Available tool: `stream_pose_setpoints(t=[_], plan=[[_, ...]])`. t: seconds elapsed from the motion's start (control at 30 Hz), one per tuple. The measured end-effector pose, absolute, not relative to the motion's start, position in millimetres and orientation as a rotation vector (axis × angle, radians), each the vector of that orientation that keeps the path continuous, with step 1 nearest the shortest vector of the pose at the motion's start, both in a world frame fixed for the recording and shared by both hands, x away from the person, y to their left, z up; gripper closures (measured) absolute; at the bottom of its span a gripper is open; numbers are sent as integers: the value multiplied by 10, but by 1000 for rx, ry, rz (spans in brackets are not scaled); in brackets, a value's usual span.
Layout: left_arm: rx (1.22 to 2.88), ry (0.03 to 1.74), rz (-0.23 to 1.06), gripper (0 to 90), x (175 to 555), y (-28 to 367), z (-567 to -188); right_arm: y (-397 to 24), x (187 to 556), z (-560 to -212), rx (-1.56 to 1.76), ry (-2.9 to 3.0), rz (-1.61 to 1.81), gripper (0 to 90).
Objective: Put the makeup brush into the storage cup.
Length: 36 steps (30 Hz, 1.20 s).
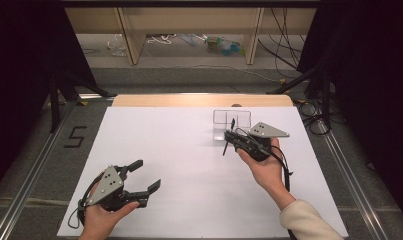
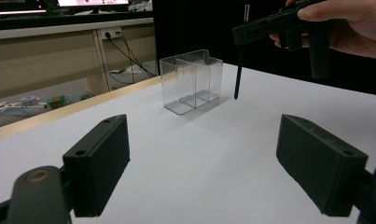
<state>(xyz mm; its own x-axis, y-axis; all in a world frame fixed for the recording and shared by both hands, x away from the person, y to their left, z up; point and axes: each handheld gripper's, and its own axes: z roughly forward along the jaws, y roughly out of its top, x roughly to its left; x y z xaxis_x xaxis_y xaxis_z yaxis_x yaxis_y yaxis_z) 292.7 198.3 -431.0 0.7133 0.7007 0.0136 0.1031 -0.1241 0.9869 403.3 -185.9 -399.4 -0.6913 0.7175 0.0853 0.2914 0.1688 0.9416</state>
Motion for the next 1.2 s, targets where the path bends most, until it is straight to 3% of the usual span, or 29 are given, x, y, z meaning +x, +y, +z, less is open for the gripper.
stream_pose_setpoints(t=[1.2], plan=[[1649, 650, 589, 172, 2939, 1988, -4313, -1856, 4124, -3968, 946, 2036, 1525, 854]])
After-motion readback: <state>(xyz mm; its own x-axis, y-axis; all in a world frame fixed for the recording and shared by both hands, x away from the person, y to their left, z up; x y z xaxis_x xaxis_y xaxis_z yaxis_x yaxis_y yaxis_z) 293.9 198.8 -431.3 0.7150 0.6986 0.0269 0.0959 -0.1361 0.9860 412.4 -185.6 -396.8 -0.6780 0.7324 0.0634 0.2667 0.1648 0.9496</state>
